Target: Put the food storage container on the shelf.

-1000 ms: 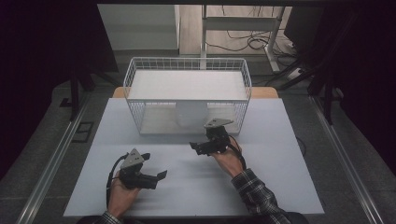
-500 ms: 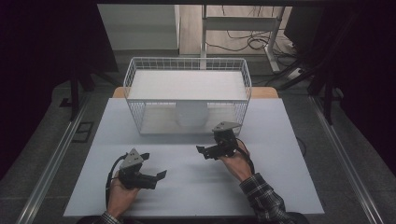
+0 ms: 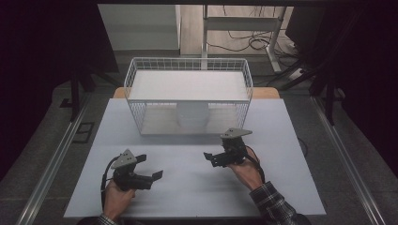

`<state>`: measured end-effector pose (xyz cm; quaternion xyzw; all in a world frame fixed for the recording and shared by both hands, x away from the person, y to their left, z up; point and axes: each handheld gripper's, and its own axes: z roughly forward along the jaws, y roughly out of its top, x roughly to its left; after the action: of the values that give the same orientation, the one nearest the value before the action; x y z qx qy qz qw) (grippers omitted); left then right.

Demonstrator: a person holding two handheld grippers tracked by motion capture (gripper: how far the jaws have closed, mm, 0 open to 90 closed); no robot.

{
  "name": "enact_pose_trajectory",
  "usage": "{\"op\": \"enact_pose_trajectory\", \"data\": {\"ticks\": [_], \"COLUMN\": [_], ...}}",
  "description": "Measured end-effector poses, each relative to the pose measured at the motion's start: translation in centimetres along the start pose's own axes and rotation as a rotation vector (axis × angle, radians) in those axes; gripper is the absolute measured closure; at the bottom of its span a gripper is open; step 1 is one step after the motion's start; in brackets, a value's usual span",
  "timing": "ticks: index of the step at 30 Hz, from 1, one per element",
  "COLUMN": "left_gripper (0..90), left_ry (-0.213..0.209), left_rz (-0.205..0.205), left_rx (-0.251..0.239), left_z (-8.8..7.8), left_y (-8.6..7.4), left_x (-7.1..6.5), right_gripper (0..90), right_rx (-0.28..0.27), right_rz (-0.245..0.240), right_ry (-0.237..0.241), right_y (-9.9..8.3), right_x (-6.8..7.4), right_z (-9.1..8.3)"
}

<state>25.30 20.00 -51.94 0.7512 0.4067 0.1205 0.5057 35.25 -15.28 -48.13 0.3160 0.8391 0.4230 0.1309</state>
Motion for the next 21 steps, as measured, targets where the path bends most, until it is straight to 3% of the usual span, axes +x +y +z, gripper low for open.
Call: {"op": "enact_pose_trajectory", "data": {"ticks": [11,21], "left_gripper": [3.5,3.5], "left_ry": [0.043,0.052], "left_rz": [0.055,0.038], "left_rx": [0.040,0.050], "left_z": [-0.1,-0.6], "left_y": [-0.5,-0.6], "left_x": [-0.4,-0.3], "right_gripper": [2.3,1.2], "right_rx": [0.018,0.034], "right_rz": [-0.025,-0.019], "right_ry": [-0.018,-0.036], "right_y": [-1.3,-2.6], "right_x": [1.2,1.3], "right_z": [-1.5,-3.0]}}
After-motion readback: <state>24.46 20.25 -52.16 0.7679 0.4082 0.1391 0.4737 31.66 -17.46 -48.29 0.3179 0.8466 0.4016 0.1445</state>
